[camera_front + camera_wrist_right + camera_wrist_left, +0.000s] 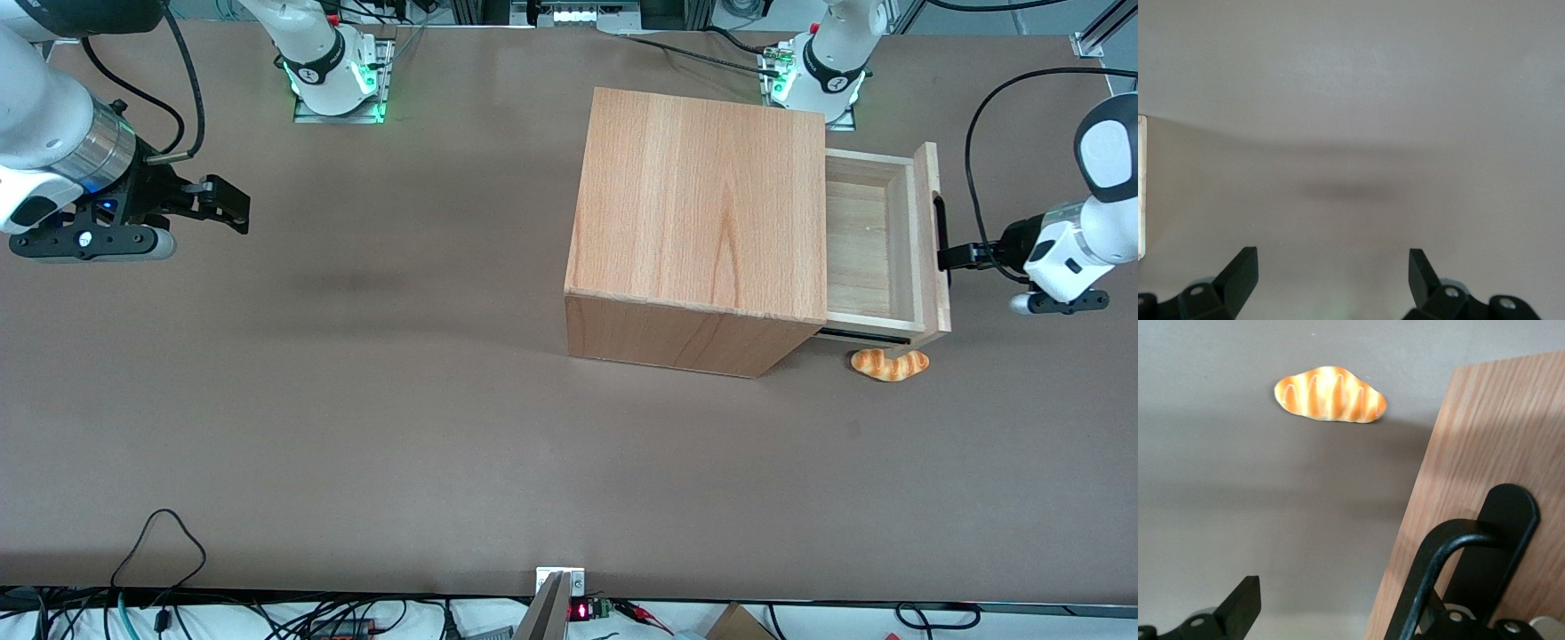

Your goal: Open top drawer with left arm

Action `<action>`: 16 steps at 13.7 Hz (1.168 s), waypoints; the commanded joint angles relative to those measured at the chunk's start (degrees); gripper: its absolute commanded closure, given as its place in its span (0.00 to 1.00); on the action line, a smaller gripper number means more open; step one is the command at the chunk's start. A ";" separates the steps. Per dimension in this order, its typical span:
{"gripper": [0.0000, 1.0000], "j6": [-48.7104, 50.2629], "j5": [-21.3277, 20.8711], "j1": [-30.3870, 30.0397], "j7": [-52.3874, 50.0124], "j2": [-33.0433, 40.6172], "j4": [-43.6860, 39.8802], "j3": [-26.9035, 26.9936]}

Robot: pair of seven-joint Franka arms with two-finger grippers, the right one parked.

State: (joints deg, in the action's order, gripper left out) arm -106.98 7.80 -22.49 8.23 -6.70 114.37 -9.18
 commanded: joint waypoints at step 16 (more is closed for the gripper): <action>0.00 2.12 -0.94 -7.21 2.84 -3.32 -8.72 -0.40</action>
State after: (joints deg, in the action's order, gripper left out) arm -107.24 7.78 -28.85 9.37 -8.99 109.08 -9.14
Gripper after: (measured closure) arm 0.000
